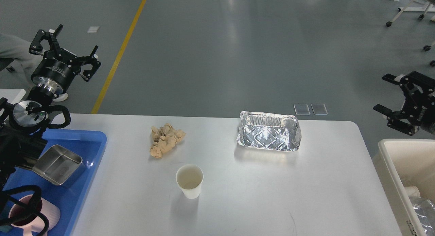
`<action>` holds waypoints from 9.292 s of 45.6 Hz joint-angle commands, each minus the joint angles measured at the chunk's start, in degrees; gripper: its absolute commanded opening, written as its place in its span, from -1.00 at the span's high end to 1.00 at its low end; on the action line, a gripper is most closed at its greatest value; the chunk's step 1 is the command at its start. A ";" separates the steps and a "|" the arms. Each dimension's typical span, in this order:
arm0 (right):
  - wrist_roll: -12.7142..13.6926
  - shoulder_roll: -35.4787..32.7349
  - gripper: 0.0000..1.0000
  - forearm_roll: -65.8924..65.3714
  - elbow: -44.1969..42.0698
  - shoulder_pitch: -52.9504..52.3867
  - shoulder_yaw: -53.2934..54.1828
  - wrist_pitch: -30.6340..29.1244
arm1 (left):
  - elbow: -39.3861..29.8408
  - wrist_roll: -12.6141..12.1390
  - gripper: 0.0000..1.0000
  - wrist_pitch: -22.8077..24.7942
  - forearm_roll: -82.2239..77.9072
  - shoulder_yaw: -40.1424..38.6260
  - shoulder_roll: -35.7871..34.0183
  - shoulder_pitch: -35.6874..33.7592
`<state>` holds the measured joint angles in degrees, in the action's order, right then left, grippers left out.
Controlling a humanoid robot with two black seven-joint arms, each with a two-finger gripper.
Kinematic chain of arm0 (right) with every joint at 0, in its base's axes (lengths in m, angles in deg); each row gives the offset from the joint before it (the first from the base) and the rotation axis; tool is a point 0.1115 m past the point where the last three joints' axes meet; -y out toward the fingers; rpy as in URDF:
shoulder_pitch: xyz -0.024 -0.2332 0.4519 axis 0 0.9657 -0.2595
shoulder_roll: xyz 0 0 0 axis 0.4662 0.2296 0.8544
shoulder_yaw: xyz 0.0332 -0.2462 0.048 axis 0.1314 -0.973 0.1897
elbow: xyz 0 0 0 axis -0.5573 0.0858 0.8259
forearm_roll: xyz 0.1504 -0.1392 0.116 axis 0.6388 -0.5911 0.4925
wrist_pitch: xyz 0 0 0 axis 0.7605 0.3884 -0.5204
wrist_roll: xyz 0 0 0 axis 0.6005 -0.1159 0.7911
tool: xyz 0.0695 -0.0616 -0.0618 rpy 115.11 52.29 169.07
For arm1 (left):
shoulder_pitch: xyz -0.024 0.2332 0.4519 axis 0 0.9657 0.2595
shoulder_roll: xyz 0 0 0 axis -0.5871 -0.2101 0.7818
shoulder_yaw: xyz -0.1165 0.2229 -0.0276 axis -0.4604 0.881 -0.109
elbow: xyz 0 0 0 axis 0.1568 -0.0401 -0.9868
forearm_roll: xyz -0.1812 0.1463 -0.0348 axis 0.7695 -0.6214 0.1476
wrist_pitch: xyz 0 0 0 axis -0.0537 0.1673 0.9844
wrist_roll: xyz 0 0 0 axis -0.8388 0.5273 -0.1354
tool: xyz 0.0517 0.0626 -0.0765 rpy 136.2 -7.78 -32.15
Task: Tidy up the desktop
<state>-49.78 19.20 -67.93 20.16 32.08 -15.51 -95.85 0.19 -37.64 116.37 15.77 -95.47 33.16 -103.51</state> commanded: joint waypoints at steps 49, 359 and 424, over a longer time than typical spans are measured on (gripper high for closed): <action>3.22 -7.72 -1.00 -53.44 19.43 -10.20 0.10 -0.50 | -2.10 -0.11 -0.96 2.84 -3.30 -0.62 0.04 5.08; 12.46 -7.79 1.00 -25.40 31.02 -25.59 -33.82 0.29 | -75.67 5.78 -0.90 0.12 -55.77 45.17 -61.67 2.36; 12.55 -7.53 1.00 -25.49 31.11 -23.74 -35.23 0.38 | -47.28 3.84 0.16 -16.14 -73.79 55.80 -8.40 8.07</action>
<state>-37.24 11.67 -93.42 51.27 8.25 -50.74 -95.47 -47.20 -33.57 99.85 -58.01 -39.67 23.75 -95.48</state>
